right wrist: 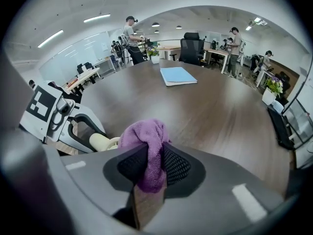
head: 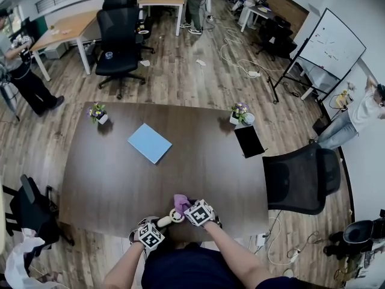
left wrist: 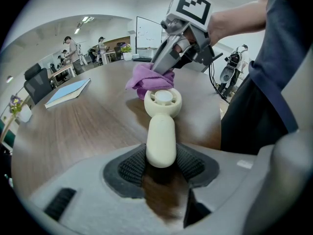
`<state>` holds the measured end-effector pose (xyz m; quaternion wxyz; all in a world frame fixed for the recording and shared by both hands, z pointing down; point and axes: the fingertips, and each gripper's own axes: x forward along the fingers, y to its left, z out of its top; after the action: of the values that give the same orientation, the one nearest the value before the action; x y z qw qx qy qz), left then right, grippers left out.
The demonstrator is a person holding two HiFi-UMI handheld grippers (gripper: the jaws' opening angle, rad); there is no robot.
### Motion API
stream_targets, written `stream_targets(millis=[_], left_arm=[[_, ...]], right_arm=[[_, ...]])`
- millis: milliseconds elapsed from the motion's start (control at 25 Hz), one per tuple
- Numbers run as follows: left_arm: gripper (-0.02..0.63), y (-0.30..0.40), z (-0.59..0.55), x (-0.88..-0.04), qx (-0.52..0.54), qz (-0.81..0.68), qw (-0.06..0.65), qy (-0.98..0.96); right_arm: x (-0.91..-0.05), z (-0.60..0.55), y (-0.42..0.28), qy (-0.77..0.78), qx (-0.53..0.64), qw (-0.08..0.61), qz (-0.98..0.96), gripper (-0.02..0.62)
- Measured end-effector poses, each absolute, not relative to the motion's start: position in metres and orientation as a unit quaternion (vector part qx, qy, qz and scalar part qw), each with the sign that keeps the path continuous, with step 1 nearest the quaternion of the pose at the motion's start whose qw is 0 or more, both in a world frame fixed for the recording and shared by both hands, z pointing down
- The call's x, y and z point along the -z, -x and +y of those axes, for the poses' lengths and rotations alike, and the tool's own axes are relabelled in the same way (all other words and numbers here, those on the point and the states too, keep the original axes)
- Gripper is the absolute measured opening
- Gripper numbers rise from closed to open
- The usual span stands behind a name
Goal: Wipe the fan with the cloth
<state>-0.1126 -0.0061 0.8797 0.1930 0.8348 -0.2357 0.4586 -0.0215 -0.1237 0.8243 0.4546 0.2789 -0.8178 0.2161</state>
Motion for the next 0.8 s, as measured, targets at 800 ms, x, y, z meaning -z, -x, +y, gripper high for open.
stream_targets(millis=[800], left_arm=[[0.196, 0.112, -0.005, -0.878, -0.458, -0.236, 0.192, -0.835]], right_arm=[[-0.799, -0.111, 0.083, -0.219, -0.120, 0.464, -0.850, 0.098]])
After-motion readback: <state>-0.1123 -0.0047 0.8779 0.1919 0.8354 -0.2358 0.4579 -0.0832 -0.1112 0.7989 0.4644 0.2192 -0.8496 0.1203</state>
